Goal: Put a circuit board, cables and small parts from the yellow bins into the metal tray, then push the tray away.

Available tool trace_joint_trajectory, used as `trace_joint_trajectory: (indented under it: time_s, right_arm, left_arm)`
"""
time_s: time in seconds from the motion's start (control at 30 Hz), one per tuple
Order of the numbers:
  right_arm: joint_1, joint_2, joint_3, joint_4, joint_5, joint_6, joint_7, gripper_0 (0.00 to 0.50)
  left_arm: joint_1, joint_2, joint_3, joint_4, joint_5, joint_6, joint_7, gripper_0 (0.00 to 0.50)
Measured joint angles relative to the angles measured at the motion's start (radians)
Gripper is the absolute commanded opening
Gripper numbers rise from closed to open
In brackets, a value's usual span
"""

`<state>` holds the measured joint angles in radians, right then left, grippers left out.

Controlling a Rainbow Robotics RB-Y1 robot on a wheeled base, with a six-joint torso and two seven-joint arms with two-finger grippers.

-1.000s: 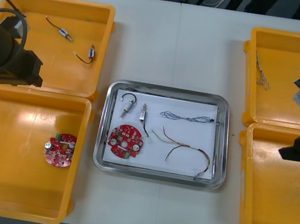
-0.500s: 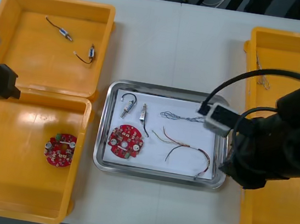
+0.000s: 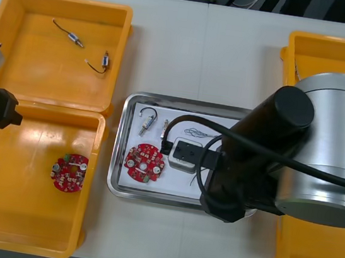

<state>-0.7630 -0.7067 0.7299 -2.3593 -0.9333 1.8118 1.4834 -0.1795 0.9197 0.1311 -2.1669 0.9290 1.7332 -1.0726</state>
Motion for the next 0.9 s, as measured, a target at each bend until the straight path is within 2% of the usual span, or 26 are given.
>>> trace_joint_trajectory:
  time_s: [0.33, 0.9]
  right_arm:
    - [-0.031, 0.058, 0.170, 0.131, 0.071, -0.087, 0.016, 0.500]
    - [-0.044, 0.147, 0.425, 0.303, 0.254, -0.256, 0.054, 0.500]
  left_arm:
    - [0.006, 0.000, 0.000, -0.002, -0.004, 0.000, 0.000, 0.500]
    - [0.006, 0.000, 0.000, -0.003, -0.004, 0.000, 0.000, 0.500]
